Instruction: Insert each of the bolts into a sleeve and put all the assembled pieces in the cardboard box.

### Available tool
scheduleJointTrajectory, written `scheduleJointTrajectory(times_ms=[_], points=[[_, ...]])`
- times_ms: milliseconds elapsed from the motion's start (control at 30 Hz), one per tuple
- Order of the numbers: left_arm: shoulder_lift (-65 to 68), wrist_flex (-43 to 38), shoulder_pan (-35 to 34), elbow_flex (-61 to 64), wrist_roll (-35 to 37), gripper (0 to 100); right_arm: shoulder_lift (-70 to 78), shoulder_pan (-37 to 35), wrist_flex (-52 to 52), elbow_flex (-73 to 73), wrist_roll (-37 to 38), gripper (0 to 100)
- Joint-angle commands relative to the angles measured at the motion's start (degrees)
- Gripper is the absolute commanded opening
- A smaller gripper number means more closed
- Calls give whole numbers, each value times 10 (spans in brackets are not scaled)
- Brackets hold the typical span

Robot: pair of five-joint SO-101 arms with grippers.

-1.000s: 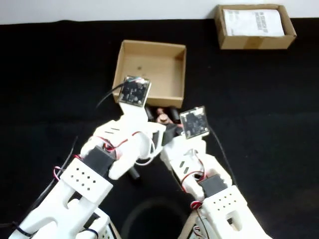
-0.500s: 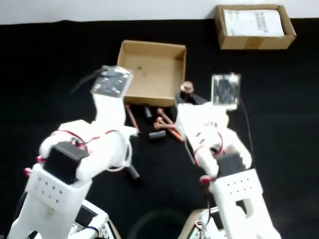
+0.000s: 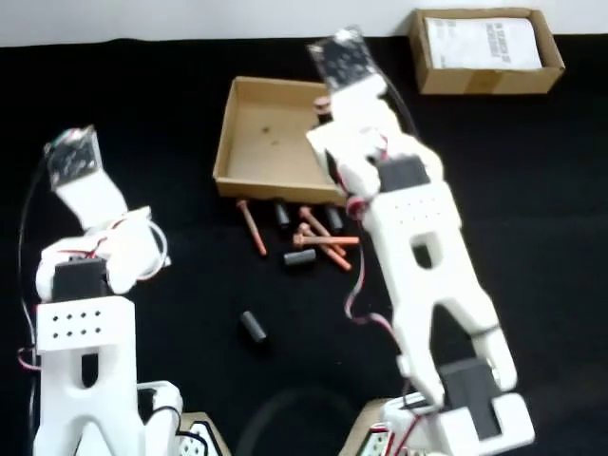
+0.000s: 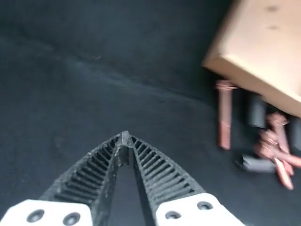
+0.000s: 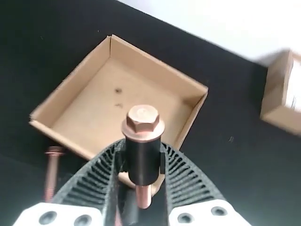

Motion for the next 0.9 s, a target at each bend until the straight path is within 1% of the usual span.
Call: scheduleJointTrajectory(times_ms=[0,133,233,367,467,533,633,700,800,867], points=[[-2,-90,-32,85,-1,8,72,0,0,-123,83,7],[-2,-185,-33,167,-1,8,151,-18,0,-175,158,7],[0,-295,-29,252,-1,8,200,-39,0,-179,203,7],[2,-497,-31,333,-4,9,276,-66,0,-178,215,7],[2,-594,-30,382,-4,9,332,-76,-1,-182,215,7],[2,-631,-30,397,-4,9,361,-80,-1,-182,215,9],[3,-641,-30,400,-4,9,382,-84,0,-182,216,15],[3,-641,-30,400,-4,9,382,-87,3,-181,216,59],[3,-641,-30,400,-4,9,380,-87,40,-198,215,131],[3,-641,-30,400,-4,9,380,-87,74,-228,214,138]])
